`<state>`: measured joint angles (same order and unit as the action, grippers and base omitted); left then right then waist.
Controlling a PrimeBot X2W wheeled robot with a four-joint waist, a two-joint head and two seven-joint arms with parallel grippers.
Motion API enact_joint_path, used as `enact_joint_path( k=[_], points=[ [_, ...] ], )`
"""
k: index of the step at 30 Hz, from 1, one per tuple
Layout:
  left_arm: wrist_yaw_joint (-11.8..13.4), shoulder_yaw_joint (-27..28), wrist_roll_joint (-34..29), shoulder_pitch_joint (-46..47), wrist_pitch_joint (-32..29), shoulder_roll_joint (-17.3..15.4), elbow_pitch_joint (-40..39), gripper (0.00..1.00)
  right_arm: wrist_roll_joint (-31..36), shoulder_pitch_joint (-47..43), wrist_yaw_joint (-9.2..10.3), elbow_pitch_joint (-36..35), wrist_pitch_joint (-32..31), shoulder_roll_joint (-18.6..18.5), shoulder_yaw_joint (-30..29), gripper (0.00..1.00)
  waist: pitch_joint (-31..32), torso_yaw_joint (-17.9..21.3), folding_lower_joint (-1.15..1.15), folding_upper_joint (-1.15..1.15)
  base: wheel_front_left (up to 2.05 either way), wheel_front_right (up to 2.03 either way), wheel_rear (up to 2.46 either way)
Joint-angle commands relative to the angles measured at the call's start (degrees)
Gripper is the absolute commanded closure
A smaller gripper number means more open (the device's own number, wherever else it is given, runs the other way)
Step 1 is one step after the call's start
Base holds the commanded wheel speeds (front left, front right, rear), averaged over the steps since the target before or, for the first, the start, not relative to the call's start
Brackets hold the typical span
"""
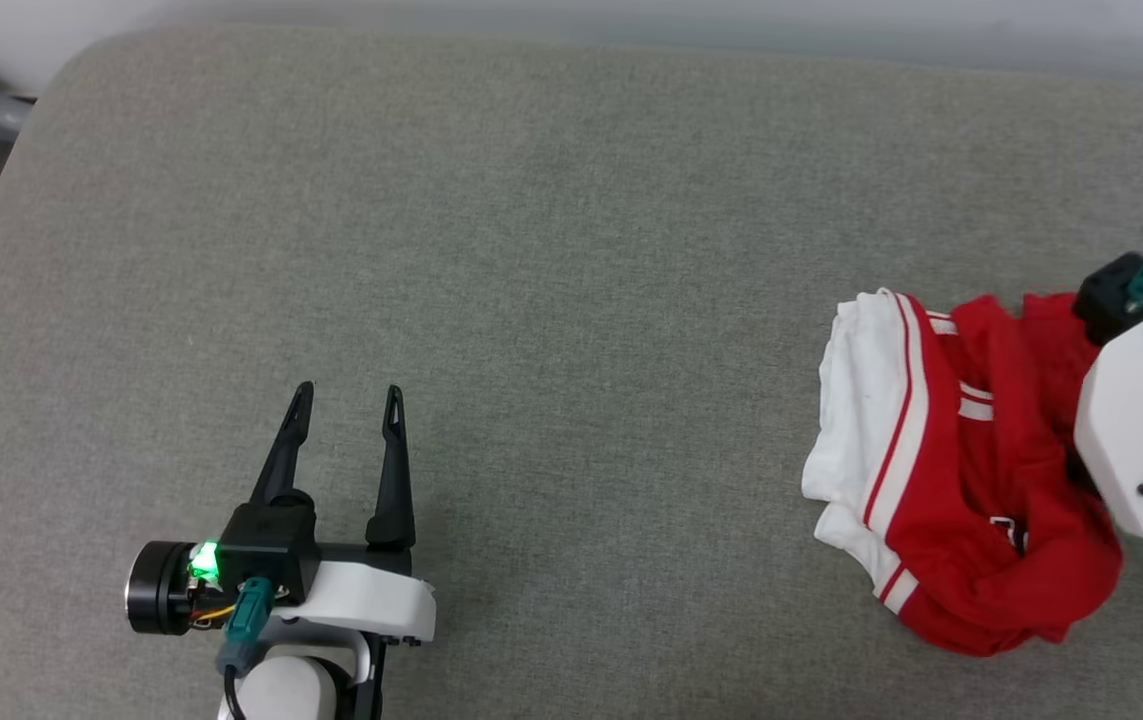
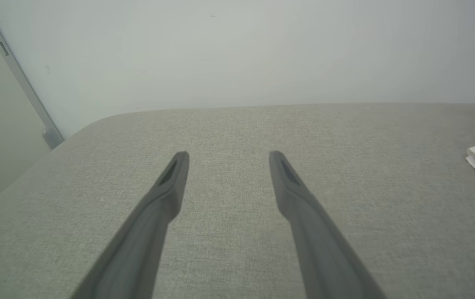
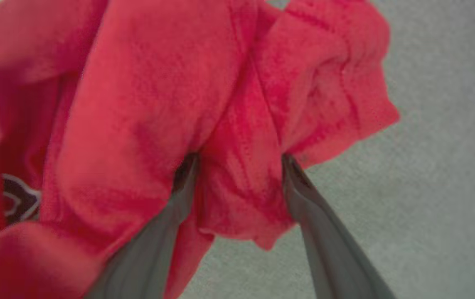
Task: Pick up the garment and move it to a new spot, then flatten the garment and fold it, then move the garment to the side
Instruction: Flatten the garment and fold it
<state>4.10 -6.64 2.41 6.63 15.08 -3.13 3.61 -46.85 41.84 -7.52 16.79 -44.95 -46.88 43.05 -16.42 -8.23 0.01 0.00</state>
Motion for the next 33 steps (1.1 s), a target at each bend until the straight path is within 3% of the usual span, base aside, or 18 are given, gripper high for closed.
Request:
enact_joint_path(
  k=[1,9,10,11,12,18,25,30,33],
  points=[
    [0.2,0.0,0.2,0.8,0.1,0.1,-0.1,0.0,0.1,-0.5,0.05,2.2,0.1,1.3,1.6,0.0,-1.2,-0.9,-0.01,0.0,0.0,0.0,0.0],
    [0.8,-0.1,0.4,1.0,0.1,0.2,0.7,0.0,-1.8,-4.9,-0.04,9.2,3.7,4.2,8.8,0.0,-1.3,-1.5,-0.01,0.0,0.0,0.0,0.0],
    [0.8,0.1,0.4,0.8,0.1,0.2,0.8,0.0,-1.8,-4.4,-0.03,9.5,4.9,4.1,9.1,0.04,-1.0,-1.3,-0.01,0.0,0.0,0.0,0.0],
    [0.9,0.2,0.3,0.6,0.1,0.2,0.9,0.0,-1.5,-3.6,-0.03,9.5,6.3,3.9,9.2,0.78,-0.6,-1.1,-0.01,0.0,0.0,0.0,0.0],
    [0.9,0.4,0.3,0.4,0.1,0.2,1.0,0.0,-1.2,-2.6,-0.01,9.5,8.1,3.6,9.1,1.0,-0.1,-0.9,-0.01,0.0,0.0,0.0,0.0],
    [0.7,0.8,-0.2,-1.0,0.1,0.2,1.6,0.0,-2.0,1.9,0.09,7.0,17.3,0.1,6.9,1.0,3.5,0.6,-0.01,0.0,0.0,0.0,0.0],
    [1.2,1.8,-0.2,-4.0,0.1,0.2,1.8,0.0,-2.3,-3.1,0.07,1.0,23.0,-4.9,5.5,1.0,7.7,2.6,-0.01,0.0,0.0,0.0,0.0],
    [1.4,2.2,0.0,-6.1,0.1,0.3,1.7,0.0,-4.5,-13.7,0.07,-1.2,27.0,-7.7,-1.4,1.0,9.6,4.0,-0.01,0.0,0.0,0.0,0.0],
    [1.3,2.3,0.1,-7.1,0.1,0.3,1.6,0.0,-5.0,-24.9,0.06,0.2,30.2,-6.3,-8.7,1.0,10.4,4.9,-0.01,0.0,0.0,0.0,0.0]
  ],
)
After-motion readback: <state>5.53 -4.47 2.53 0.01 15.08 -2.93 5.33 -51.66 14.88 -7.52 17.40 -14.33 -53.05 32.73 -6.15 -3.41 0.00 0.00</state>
